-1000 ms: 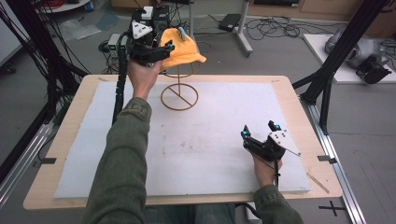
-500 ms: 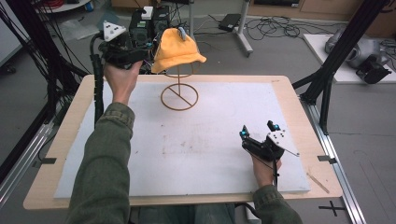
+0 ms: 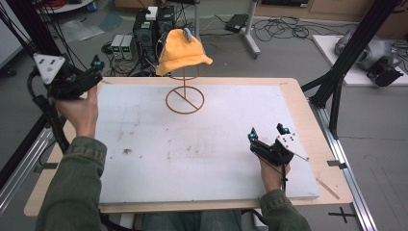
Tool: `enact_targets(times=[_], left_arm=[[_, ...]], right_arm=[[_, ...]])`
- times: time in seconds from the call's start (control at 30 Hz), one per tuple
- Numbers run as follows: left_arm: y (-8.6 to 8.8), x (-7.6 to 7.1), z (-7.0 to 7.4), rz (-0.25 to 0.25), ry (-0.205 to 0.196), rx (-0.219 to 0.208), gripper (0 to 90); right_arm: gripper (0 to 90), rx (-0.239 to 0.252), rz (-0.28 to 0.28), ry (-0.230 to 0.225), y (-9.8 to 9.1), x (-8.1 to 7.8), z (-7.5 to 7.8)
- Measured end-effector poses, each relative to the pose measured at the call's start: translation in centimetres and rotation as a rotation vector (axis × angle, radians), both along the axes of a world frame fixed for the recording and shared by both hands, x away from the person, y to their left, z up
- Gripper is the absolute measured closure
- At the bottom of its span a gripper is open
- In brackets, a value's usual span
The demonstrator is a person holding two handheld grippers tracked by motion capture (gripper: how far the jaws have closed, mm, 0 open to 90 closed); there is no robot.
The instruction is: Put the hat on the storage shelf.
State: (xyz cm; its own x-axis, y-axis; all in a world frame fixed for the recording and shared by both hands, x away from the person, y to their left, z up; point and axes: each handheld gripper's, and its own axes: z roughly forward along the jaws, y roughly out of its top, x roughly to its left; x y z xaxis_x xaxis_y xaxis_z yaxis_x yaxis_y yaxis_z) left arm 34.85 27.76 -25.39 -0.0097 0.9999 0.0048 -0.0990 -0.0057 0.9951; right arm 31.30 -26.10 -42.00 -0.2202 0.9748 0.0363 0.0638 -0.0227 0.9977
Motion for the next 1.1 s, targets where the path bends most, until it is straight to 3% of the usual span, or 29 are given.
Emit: enact_targets(times=[0.23, 0.4, 0.6, 0.77, 0.87, 1.1], left_arm=[[0.9, -4.2, -4.0, 0.041, 0.007, -0.067, 17.2], [0.2, -5.8, -7.9, 0.057, 0.044, -0.035, 17.0], [-0.4, -7.1, -11.5, 0.06, 0.076, -0.036, 16.5], [-1.4, -8.3, -13.7, 0.068, 0.065, -0.015, 16.5], [-1.5, -8.4, -14.7, 0.057, 0.087, -0.015, 16.5], [-1.5, -8.3, -15.0, 0.043, 0.093, -0.015, 16.5]], right_arm=[[5.1, 0.009, -0.035, -0.012, -0.2, -0.1, 0.2], [5.1, 0.016, -0.045, -0.002, -0.5, -0.2, 0.0], [5.1, 0.006, -0.062, 0.005, -0.7, -0.2, -0.2], [5.1, 0.003, -0.073, 0.011, -1.0, -0.3, -0.3], [5.1, -0.002, -0.076, 0.011, -1.0, -0.3, -0.4], [5.1, -0.007, -0.081, 0.013, -1.1, -0.3, -0.5]])
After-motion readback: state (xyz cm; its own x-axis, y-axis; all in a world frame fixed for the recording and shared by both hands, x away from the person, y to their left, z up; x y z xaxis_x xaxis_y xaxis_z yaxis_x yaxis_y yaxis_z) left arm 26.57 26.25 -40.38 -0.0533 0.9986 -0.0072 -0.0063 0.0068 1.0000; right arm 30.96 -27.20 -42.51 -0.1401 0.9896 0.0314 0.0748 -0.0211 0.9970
